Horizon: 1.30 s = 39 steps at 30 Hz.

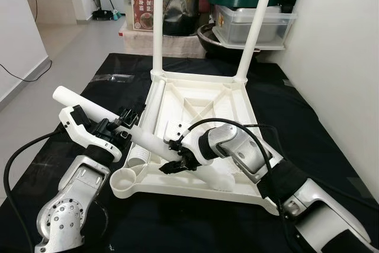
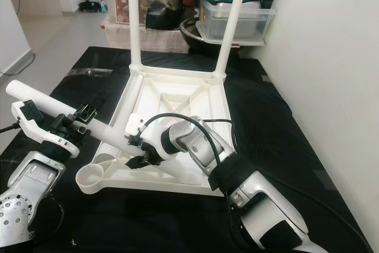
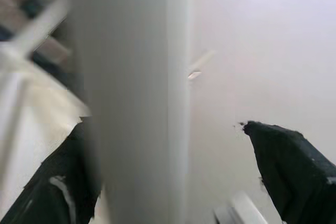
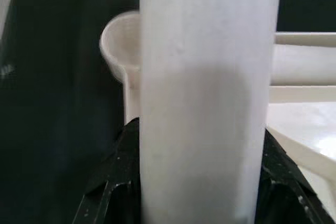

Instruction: Building children table

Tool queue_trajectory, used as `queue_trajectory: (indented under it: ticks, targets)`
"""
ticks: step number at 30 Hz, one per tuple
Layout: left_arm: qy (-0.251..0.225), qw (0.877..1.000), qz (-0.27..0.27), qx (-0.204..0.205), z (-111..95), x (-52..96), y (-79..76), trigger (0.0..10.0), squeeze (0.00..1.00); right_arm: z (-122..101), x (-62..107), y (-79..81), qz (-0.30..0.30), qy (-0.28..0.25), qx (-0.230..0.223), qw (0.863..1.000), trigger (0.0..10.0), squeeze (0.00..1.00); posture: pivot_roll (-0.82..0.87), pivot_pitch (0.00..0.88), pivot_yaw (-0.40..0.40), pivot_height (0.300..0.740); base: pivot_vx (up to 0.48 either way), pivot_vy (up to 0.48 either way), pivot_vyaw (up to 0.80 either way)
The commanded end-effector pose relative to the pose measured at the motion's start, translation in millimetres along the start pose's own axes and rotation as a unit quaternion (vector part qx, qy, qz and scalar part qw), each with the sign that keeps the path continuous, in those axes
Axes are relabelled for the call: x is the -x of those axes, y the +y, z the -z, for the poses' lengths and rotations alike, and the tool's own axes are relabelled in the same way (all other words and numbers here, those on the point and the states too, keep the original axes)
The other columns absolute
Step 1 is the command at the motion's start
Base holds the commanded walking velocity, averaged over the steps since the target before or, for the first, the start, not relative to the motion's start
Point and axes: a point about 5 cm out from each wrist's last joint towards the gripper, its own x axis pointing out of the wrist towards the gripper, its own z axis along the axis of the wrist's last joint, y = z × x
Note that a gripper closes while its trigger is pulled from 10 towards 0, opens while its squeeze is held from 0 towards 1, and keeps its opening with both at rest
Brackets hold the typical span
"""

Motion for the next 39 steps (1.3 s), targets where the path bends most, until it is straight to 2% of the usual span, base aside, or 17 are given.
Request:
queue_trajectory:
  ticks: [1,2,7,14,16,17,18,19,20,21,22,23,24,27,32,35,39]
  targets:
    - [0.003,1.000,0.018,0.005,-2.1,1.2,-4.4,10.0,1.00,-12.1,13.0,-8.8,0.021,-0.023,0.002,1.000,0.0,0.00,0.06,0.000,-0.075,0.740,0.000,0.000,0.00]
    - [0.000,0.999,0.028,0.017,-3.0,3.6,-6.6,10.0,0.00,-18.3,22.6,-16.1,0.038,-0.044,-0.012,0.998,0.0,0.00,0.06,0.000,-0.073,0.740,0.000,0.000,0.00]
    - [0.010,0.999,0.044,0.023,-1.1,9.2,-9.0,10.0,0.00,-37.5,51.0,-36.7,0.087,-0.109,-0.053,0.989,0.0,0.00,0.07,0.000,-0.069,0.740,0.000,0.000,0.00]
    - [0.020,0.999,0.037,0.002,-0.1,10.7,-7.1,10.0,0.00,-52.0,79.9,-49.8,0.126,-0.160,-0.068,0.977,0.0,0.00,0.06,0.000,-0.067,0.740,0.000,0.000,0.00]
    - [0.038,0.999,0.028,-0.016,5.4,11.2,-2.7,10.0,0.00,-66.7,92.4,-62.8,0.185,-0.249,-0.111,0.944,0.0,0.00,0.06,0.000,-0.065,0.740,0.000,0.000,0.00]
    - [0.038,0.999,0.028,-0.016,5.4,11.2,-2.7,10.0,0.00,-66.7,92.4,-62.8,0.185,-0.249,-0.111,0.944,0.0,0.00,0.06,0.000,-0.065,0.740,0.000,0.000,0.00]
    - [0.046,0.998,0.025,-0.019,8.3,10.9,-1.1,10.0,0.00,-70.5,93.9,-66.6,0.211,-0.292,-0.133,0.924,0.0,0.00,0.07,0.000,-0.062,0.740,0.000,0.000,0.00]
    - [0.055,0.998,0.027,-0.021,10.3,11.0,-0.6,10.0,0.00,-71.2,92.4,-69.1,0.234,-0.324,-0.160,0.902,0.0,0.00,0.07,0.000,-0.059,0.740,0.000,0.000,0.00]
    - [0.055,0.998,0.027,-0.021,10.3,11.0,-0.6,10.0,0.00,-71.2,92.4,-69.1,0.234,-0.324,-0.160,0.902,0.0,0.00,0.07,0.000,-0.059,0.740,0.000,0.000,0.00]
    - [0.070,0.997,0.028,-0.032,12.7,11.8,0.0,10.0,0.00,-69.7,86.8,-68.9,0.250,-0.346,-0.184,0.885,0.0,0.00,0.07,0.000,-0.056,0.740,0.000,0.000,0.00]
    - [0.070,0.997,0.028,-0.032,12.7,11.8,0.0,10.0,0.00,-69.7,86.8,-68.9,0.250,-0.346,-0.184,0.885,0.0,0.00,0.07,0.000,-0.056,0.740,0.000,0.000,0.00]
    - [0.087,0.995,0.032,-0.039,15.8,13.3,0.3,10.0,0.00,-68.3,78.3,-66.8,0.264,-0.363,-0.204,0.870,0.0,0.00,0.07,0.000,-0.055,0.740,0.000,0.000,0.00]
    - [0.087,0.995,0.032,-0.039,15.8,13.3,0.3,10.0,0.00,-68.3,78.3,-66.8,0.264,-0.363,-0.204,0.870,0.0,0.00,0.07,0.000,-0.055,0.740,0.000,0.000,0.00]
    - [0.124,0.990,0.040,-0.059,23.2,16.1,1.1,10.0,0.00,-72.0,54.5,-54.1,0.262,-0.391,-0.234,0.851,0.0,0.00,0.08,0.000,-0.047,0.740,0.000,0.000,0.00]
    - [0.152,0.983,0.038,-0.096,29.1,14.6,3.8,10.0,0.00,-82.2,32.3,-36.0,0.230,-0.402,-0.239,0.854,0.0,0.00,0.08,0.000,-0.043,0.740,0.000,0.000,0.00]
    - [0.207,0.955,0.025,-0.211,43.4,12.0,12.0,10.0,0.00,-88.8,13.6,-20.6,0.197,-0.399,-0.246,0.861,0.0,0.00,0.08,0.000,-0.048,0.740,0.000,0.000,0.00]
    - [0.214,0.947,0.019,-0.239,49.4,10.5,15.5,10.0,0.00,-91.0,5.8,-14.6,0.192,-0.400,-0.258,0.858,0.0,0.00,0.08,0.000,-0.041,0.740,0.000,0.000,0.00]
